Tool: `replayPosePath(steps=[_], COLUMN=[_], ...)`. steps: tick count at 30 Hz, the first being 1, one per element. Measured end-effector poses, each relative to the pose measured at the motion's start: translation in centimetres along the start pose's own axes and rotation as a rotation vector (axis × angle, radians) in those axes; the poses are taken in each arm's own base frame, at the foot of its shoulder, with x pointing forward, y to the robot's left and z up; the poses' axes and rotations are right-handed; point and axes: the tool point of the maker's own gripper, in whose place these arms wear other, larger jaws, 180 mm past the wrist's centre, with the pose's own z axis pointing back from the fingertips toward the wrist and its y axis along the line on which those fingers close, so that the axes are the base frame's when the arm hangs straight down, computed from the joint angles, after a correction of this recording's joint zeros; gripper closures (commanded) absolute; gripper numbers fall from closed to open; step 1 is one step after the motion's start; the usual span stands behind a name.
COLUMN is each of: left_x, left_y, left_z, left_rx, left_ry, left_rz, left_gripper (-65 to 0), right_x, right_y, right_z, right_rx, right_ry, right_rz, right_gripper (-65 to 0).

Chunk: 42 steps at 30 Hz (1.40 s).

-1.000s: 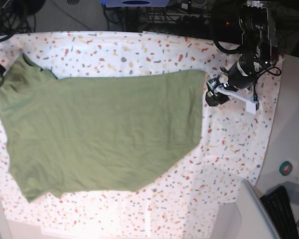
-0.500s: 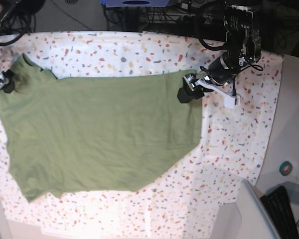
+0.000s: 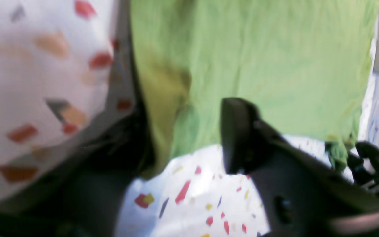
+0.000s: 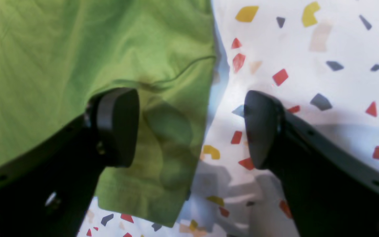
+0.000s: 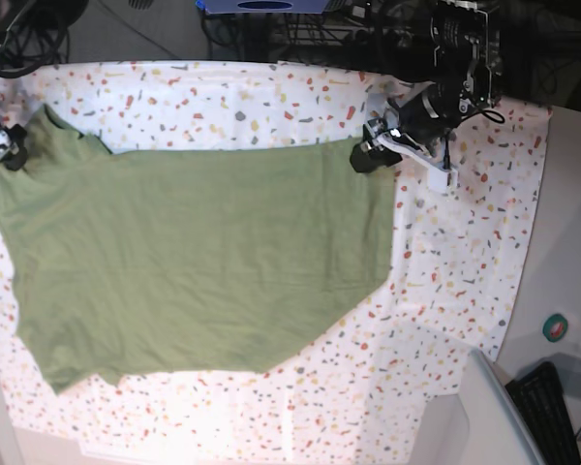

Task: Layout the t-shirt on the table in an organized manner, then fold the t-shirt properly
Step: 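Pull the shirt edge taut with both grippers to straighten it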

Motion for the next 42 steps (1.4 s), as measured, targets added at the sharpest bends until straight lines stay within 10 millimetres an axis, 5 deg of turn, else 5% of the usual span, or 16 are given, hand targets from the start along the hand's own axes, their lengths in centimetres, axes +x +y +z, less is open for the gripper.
replayPosePath(steps=[9,22,32,37,42], left_x=[-0.7,-0.5,1.8,3.1,5.2], left_y=[0.2,0.6,-3.6,-4.1,-4.7], left_z=[0.0,2.5,2.4,2.1,0.8], left_rx=[0.007,0.035,-0.041,-0.046,-0.066], left_ry=[0.032,0.1,0.097,0.075,0.052], left_rz=[-0.014,-0.061,-0.13,-0.142,-0.13], left_gripper=[0.0,0.0,0.0,0.0,0.0], right_x=[-1.9,-3.2,-0.3,0.4,2.2], right_y=[2.6,1.4,4.0,4.4,7.4], right_z=[-1.1,1.9,2.1,1.6,0.0], right_rx=[0.056,0.009,0.013,-0.008,0.024], right_ry=[0.065,0.181,0.21,0.208,0.185], right_rz=[0.046,0.161,0.216,0.186,0.202], right_gripper=[0.0,0.0,0.0,0.0,0.0])
